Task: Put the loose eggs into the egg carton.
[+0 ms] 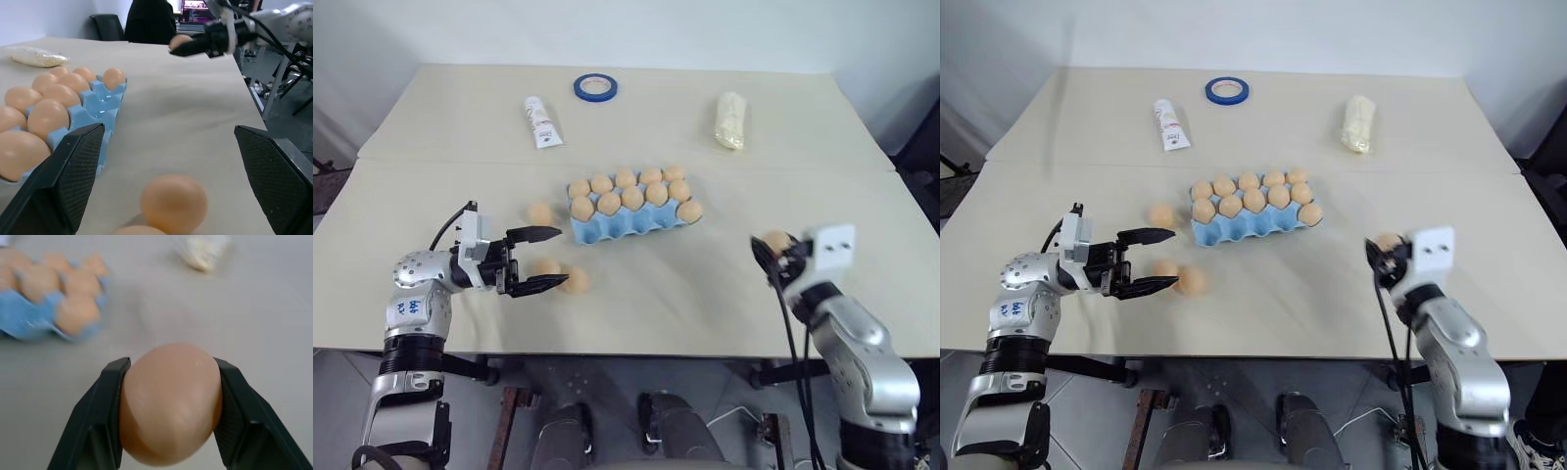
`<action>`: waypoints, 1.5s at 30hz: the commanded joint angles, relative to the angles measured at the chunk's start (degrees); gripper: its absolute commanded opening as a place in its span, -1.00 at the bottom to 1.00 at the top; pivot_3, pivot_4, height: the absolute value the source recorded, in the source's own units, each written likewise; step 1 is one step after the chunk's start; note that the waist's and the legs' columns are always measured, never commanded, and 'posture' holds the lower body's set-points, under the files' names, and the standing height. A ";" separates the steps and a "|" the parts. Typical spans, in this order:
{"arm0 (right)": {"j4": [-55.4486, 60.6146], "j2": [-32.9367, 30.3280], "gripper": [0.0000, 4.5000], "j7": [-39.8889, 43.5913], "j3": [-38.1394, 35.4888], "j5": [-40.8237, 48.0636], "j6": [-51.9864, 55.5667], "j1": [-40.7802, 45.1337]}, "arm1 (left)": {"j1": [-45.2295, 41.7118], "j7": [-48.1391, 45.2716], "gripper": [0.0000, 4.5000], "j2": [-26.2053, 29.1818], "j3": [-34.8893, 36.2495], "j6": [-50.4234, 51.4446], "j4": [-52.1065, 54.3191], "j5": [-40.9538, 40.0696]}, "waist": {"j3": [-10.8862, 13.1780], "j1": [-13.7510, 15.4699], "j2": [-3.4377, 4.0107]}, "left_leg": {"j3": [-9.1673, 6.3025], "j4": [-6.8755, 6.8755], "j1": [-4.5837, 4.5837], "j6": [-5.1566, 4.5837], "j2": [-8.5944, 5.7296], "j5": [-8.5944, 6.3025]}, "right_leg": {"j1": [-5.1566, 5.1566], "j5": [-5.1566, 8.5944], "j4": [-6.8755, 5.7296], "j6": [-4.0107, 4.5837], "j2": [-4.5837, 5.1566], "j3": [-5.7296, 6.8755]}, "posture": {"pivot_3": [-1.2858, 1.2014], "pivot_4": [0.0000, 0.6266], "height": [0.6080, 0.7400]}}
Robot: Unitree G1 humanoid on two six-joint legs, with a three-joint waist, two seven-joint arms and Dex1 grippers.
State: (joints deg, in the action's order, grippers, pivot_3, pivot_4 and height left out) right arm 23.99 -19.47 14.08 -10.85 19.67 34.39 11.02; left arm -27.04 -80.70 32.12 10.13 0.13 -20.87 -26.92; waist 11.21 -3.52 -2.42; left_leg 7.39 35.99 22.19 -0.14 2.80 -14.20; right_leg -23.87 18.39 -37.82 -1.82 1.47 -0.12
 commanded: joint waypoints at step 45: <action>-12.12 -18.57 0.98 45.74 3.50 10.39 -13.79 2.87 | 16.10 16.93 1.00 5.63 14.95 -2.16 8.99 -2.36 | 0.01 0.27 0.01 | -0.17 -0.37 0.20 0.02 0.00 -0.04 | -0.12 0.06 0.35 0.02 0.03 0.22 | 0.03 -0.52 1.00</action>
State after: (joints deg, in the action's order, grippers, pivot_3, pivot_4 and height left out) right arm 10.37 -36.00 55.31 -4.93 27.21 22.06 14.34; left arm -12.31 -64.13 36.44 22.39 -0.57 -13.06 -28.10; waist 11.23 -3.25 -2.41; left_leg 7.22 35.63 22.39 -0.12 2.79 -14.24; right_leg -23.99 18.45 -37.47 -1.80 1.51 0.10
